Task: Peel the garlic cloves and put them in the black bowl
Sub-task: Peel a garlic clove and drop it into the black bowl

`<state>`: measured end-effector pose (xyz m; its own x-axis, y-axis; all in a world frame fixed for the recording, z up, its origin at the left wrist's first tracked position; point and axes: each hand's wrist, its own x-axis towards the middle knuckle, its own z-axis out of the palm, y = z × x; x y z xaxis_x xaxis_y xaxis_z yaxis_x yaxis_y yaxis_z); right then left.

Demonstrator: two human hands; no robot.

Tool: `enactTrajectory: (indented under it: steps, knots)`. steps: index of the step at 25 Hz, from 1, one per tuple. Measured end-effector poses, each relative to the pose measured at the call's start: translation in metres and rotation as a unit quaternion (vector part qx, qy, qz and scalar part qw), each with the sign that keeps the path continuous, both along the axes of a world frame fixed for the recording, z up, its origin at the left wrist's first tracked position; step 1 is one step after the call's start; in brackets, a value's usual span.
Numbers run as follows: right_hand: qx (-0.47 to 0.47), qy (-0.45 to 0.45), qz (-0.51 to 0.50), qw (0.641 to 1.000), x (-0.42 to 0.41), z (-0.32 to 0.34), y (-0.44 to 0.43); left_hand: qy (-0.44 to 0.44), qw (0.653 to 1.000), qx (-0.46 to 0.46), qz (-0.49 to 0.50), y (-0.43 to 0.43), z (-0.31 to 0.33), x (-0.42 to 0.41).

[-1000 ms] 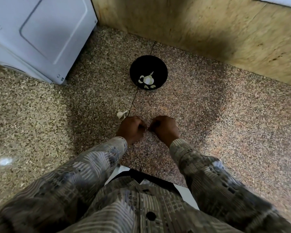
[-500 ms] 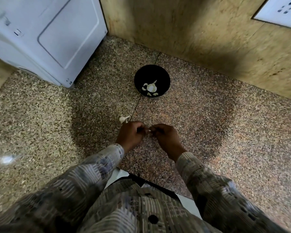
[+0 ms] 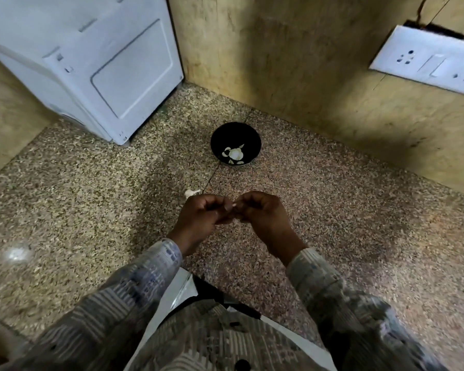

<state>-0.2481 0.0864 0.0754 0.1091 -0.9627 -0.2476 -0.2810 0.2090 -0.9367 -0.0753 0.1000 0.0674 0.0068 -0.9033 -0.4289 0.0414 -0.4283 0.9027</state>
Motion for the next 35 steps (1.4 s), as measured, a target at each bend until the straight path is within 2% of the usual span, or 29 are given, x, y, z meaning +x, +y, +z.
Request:
enactTrajectory:
  steps: [1, 2, 3, 4, 8, 12, 17, 20, 22, 26, 30, 32, 35]
  knots:
    - [-0.112, 0.094, 0.039, 0.988, -0.004, 0.004, 0.003, -0.012, 1.000, -0.015, 0.009, 0.005, 0.006, -0.005]
    - [-0.205, 0.170, 0.066, 0.962, -0.006, 0.006, 0.006, -0.036, 0.999, -0.032, 0.019, 0.009, 0.011, -0.010]
    - [-0.251, 0.201, 0.063, 0.945, -0.009, 0.009, 0.009, -0.064, 0.996, -0.047, 0.030, 0.013, 0.014, -0.016]
    - [-0.263, 0.199, 0.037, 0.943, -0.010, 0.015, 0.013, -0.089, 0.993, -0.061, 0.044, 0.018, 0.019, -0.022]
    - [-0.260, 0.156, -0.001, 0.953, -0.019, 0.030, 0.027, -0.111, 0.985, -0.095, 0.095, 0.035, 0.038, -0.040]
    - [-0.237, 0.155, -0.020, 0.959, -0.030, 0.045, 0.035, -0.129, 0.978, -0.125, 0.104, 0.053, 0.051, -0.050]
    - [-0.106, -0.002, 0.089, 0.990, -0.047, 0.070, 0.043, -0.171, 0.964, -0.167, 0.116, 0.072, 0.064, -0.049]
    - [-0.081, -0.016, 0.110, 0.991, -0.046, 0.082, 0.050, -0.221, 0.953, -0.179, 0.104, 0.080, 0.076, -0.057]
    - [-0.075, -0.027, 0.114, 0.990, -0.046, 0.090, 0.052, -0.196, 0.960, -0.166, 0.113, 0.083, 0.084, -0.060]
    - [-0.057, -0.093, 0.110, 0.988, -0.046, 0.101, 0.055, -0.032, 0.982, -0.162, 0.089, 0.090, 0.098, -0.052]
    - [-0.138, -0.006, 0.057, 0.989, -0.038, 0.099, 0.061, -0.060, 0.974, -0.181, 0.121, 0.091, 0.104, -0.053]
    - [-0.127, -0.047, 0.047, 0.990, -0.037, 0.101, 0.061, -0.043, 0.972, -0.178, 0.148, 0.091, 0.107, -0.052]
    - [-0.057, -0.145, 0.029, 0.987, -0.036, 0.106, 0.063, -0.028, 0.973, -0.174, 0.149, 0.092, 0.111, -0.049]
